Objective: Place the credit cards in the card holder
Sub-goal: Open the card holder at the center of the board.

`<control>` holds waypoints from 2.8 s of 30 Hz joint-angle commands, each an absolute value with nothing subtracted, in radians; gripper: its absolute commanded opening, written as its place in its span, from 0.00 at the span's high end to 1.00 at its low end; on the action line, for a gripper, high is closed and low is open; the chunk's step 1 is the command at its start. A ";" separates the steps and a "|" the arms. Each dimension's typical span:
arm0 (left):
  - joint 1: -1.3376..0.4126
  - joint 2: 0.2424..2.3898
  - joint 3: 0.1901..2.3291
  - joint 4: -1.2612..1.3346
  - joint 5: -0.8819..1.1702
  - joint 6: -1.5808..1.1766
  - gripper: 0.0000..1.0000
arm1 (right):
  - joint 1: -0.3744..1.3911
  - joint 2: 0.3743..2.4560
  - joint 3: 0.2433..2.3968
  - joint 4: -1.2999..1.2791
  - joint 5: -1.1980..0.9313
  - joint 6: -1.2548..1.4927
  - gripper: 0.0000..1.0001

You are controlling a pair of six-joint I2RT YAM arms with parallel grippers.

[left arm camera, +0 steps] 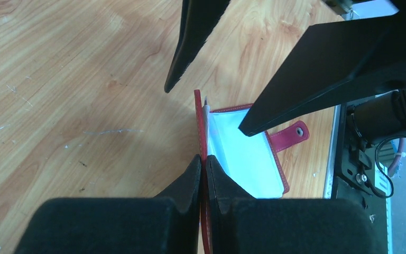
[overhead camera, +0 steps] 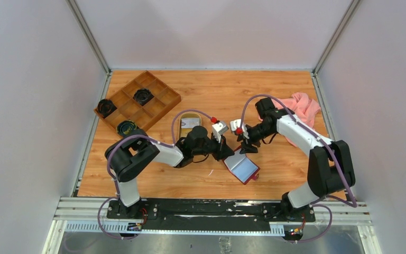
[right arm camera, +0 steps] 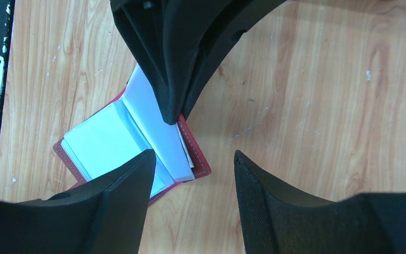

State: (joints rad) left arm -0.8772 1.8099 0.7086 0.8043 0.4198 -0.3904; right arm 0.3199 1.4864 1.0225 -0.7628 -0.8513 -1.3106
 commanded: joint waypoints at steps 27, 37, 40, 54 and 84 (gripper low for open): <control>-0.864 1.679 0.603 0.914 0.290 -0.383 0.63 | 0.289 1.608 1.071 -0.866 -0.866 -1.321 1.00; -0.856 1.315 0.431 0.873 0.055 -0.316 0.35 | 0.193 1.648 1.124 -0.702 -0.832 -0.831 1.00; -0.856 1.211 0.356 0.876 0.003 -0.308 0.19 | 0.141 1.644 1.106 -0.624 -0.868 -0.649 1.00; -0.856 1.254 0.259 1.127 0.004 -0.544 0.08 | 0.075 1.473 0.817 -0.124 -0.756 0.003 1.00; -0.896 1.919 0.908 0.687 0.017 -0.516 0.55 | 0.048 1.624 0.850 -0.189 -0.817 0.127 0.85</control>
